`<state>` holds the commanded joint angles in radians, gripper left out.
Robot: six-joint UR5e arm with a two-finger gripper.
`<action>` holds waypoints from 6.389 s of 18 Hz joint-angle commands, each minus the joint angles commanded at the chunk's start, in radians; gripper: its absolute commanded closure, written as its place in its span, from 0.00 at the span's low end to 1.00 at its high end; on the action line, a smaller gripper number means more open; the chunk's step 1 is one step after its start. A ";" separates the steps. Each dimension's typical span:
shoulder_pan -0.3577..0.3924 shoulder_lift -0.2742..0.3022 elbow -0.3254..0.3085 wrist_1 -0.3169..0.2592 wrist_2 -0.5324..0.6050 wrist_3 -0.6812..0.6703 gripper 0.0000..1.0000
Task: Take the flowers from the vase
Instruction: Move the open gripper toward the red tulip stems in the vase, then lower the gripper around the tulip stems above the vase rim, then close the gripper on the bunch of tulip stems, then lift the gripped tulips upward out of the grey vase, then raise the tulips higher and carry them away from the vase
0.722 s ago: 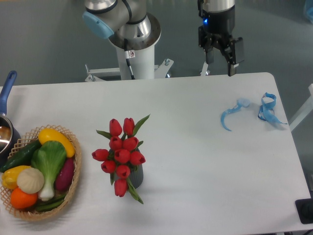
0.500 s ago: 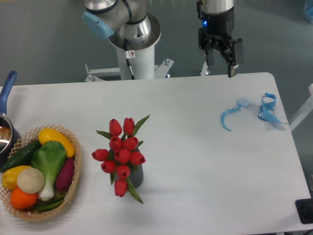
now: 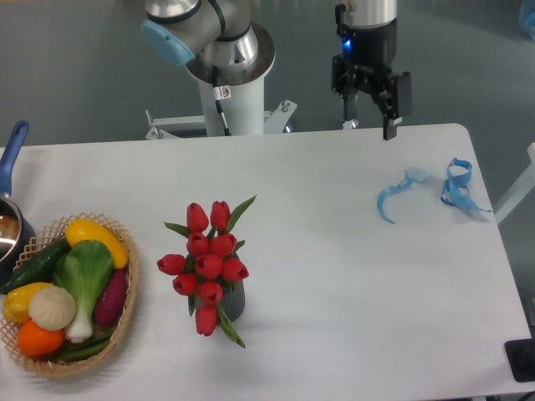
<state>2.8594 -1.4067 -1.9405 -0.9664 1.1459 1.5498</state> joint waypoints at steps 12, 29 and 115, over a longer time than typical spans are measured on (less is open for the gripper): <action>-0.092 -0.120 0.002 0.009 -0.336 -0.257 0.00; -0.250 -0.320 0.021 0.178 -0.402 -0.333 0.00; -0.114 -0.393 0.443 0.224 -0.629 -0.814 0.55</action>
<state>2.7457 -1.7993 -1.4972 -0.7425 0.5170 0.7361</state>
